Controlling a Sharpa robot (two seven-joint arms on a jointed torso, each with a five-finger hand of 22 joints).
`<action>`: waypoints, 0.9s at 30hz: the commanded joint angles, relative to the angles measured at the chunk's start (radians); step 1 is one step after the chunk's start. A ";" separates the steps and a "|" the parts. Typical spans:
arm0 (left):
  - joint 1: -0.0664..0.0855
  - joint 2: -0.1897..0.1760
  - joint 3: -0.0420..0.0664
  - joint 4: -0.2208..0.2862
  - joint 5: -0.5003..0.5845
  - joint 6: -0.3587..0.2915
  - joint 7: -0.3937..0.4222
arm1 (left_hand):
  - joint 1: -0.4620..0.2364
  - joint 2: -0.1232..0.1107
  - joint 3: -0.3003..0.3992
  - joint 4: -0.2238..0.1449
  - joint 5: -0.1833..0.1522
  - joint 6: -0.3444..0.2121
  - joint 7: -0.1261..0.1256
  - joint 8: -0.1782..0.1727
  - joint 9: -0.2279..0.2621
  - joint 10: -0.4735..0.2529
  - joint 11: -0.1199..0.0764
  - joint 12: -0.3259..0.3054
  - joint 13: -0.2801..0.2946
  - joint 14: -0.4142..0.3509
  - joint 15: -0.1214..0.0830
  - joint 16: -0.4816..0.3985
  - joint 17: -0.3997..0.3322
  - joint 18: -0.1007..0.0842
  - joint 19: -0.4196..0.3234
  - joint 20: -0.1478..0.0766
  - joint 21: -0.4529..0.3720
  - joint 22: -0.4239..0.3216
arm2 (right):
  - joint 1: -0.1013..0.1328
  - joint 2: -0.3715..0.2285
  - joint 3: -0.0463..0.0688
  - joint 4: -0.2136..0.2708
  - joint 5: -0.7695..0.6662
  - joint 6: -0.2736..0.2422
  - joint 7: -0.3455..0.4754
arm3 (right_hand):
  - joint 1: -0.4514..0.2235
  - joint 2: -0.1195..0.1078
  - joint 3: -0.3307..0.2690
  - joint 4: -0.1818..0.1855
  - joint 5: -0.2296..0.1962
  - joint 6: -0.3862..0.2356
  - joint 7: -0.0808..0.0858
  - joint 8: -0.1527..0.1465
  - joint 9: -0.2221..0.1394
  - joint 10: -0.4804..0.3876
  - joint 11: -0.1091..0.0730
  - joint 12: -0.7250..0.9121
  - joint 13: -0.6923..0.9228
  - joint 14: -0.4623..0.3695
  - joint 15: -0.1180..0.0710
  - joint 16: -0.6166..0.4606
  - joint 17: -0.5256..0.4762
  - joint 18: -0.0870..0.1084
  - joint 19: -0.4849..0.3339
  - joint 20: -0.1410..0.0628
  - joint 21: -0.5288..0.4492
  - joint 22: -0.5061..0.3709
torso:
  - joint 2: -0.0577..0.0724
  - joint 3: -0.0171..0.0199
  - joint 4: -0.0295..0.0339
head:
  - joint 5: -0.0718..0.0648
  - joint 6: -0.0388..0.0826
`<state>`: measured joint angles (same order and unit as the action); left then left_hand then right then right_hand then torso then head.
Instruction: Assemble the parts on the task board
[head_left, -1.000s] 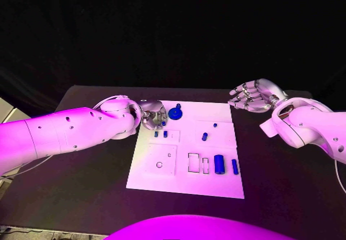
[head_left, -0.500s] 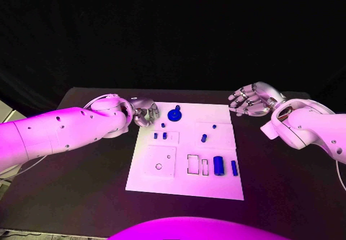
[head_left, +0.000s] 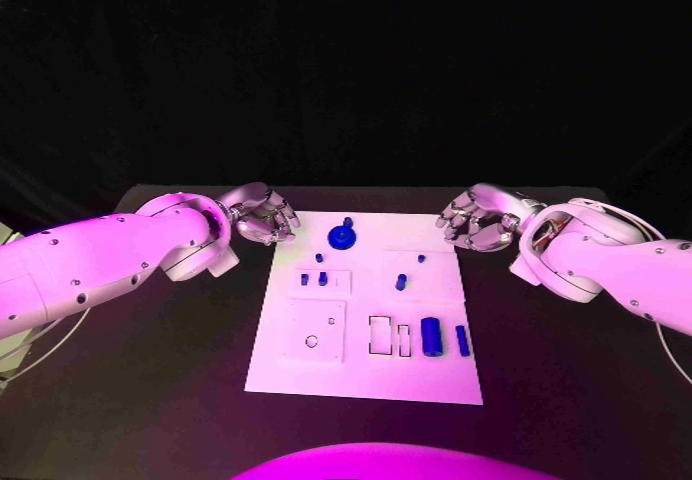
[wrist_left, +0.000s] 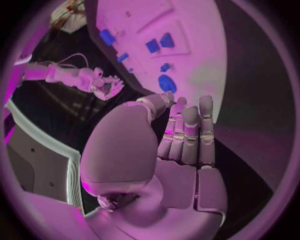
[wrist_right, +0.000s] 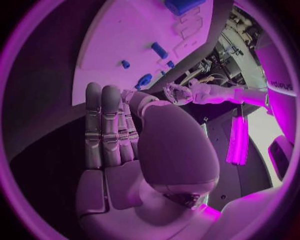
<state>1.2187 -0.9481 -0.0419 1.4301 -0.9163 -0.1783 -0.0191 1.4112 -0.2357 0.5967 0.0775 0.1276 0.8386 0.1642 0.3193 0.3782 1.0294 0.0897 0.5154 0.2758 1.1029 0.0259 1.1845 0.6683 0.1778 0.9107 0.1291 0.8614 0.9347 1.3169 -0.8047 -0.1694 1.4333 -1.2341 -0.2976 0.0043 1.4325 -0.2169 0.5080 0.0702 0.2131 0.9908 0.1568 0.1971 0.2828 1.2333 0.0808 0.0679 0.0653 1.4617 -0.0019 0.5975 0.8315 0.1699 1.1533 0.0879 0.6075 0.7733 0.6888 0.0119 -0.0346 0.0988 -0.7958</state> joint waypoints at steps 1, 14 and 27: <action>0.000 -0.012 0.002 0.038 0.364 0.041 0.177 | -0.013 -0.001 -0.025 0.015 -0.003 0.005 0.003 0.009 -0.003 -0.027 0.006 0.018 0.011 -0.062 0.007 -0.054 -0.067 0.005 -0.013 0.006 -0.043 -0.028 | -0.004 0.009 -0.001 0.011 -0.238 0.053 -0.050 | -0.017 -0.004 0.011 0.002 -0.008 0.008 -0.002 -0.008 0.003 0.006 0.001 -0.005 0.001 0.035 -0.004 0.088 0.057 0.012 -0.004 0.001 0.012 0.012 | 0.001 -0.0015 -0.0009 | -0.014 0.005; -0.002 -0.039 0.002 0.115 0.706 0.045 0.376 | 0.006 0.008 -0.057 0.040 0.000 -0.002 0.012 0.018 -0.015 -0.072 0.023 -0.010 -0.016 -0.140 0.026 -0.171 -0.112 0.005 -0.035 0.026 -0.169 -0.111 | -0.026 0.074 -0.003 0.000 -0.436 0.059 -0.138 | -0.053 -0.027 0.035 0.016 -0.020 -0.001 -0.004 -0.021 0.014 -0.037 0.007 -0.007 -0.001 0.052 0.002 0.365 0.233 -0.018 0.086 0.006 0.187 0.165 | 0.001 -0.0013 0.0011 | -0.045 0.016; -0.003 -0.044 0.002 0.127 0.751 0.037 0.406 | 0.009 0.011 -0.059 0.040 0.000 0.002 0.015 0.020 -0.015 -0.068 0.025 -0.011 -0.019 -0.137 0.026 -0.174 -0.113 0.005 -0.029 0.025 -0.173 -0.115 | -0.046 0.108 -0.007 -0.017 -0.465 0.088 -0.150 | -0.067 -0.039 0.034 0.021 -0.028 -0.002 -0.001 -0.023 0.022 -0.078 0.014 -0.007 -0.002 0.049 0.008 0.443 0.277 -0.025 0.103 0.013 0.223 0.200 | 0.001 -0.0008 0.0015 | -0.046 0.012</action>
<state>1.2159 -0.9916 -0.0410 1.5538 -0.2084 -0.1495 0.3487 1.4134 -0.2286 0.5435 0.1173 0.1276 0.8369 0.1738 0.3346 0.3637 0.9612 0.1110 0.5104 0.2579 0.9699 0.0522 1.0133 0.5563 0.1777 0.8802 0.1525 0.6921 0.8202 1.2723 -0.6985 -0.1757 1.4169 -1.6620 -0.2399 -0.1325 1.3776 -0.2567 0.5425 0.0881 0.1917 0.9879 0.1547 0.1758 0.3041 1.1593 0.0965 0.0639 0.0641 1.4648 0.0014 1.0381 1.1063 0.1590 1.2489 0.1008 0.8274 0.9727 0.6902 0.0107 -0.0330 0.0507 -0.7822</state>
